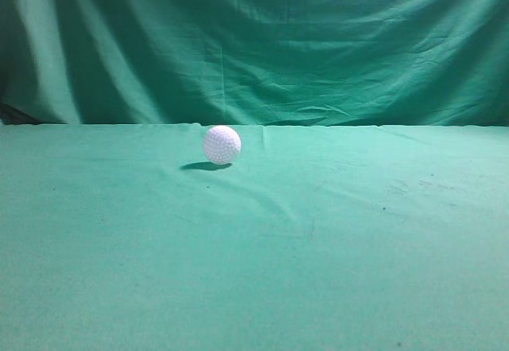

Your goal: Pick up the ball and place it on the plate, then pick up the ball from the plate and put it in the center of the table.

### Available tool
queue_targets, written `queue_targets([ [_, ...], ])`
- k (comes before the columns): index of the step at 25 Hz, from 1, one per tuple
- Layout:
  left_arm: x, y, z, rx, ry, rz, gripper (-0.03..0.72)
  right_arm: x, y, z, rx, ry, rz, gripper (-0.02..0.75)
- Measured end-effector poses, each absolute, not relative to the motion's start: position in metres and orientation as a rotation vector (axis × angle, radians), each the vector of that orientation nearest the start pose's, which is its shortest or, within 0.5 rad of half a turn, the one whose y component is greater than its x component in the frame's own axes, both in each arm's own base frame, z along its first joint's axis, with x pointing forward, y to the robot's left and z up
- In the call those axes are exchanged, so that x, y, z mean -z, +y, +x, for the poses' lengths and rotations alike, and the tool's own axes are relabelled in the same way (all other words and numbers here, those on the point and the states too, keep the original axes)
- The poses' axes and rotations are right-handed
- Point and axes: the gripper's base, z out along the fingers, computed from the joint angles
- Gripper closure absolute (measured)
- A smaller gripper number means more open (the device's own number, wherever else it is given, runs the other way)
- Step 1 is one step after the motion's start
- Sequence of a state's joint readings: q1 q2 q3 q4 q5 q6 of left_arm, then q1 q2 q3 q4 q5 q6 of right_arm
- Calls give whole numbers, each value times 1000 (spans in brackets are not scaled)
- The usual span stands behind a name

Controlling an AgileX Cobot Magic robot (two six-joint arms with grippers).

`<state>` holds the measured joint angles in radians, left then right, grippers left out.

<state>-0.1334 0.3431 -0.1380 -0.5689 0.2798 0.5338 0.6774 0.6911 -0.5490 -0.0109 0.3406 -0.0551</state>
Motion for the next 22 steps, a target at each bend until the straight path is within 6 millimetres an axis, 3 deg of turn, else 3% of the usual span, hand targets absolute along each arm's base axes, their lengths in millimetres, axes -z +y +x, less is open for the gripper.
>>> queue_targets([
  [6, -216, -25, 80, 259, 1918, 200, 629, -282, 81, 100, -428, 1739, -672, 738],
  [13, -216, -25, 80, 258, 1917, 201, 629, -265, 79, 98, -418, 1794, -690, 738],
  [22, -216, -25, 80, 258, 1917, 201, 629, -261, 68, 94, -318, 1821, -734, 738],
])
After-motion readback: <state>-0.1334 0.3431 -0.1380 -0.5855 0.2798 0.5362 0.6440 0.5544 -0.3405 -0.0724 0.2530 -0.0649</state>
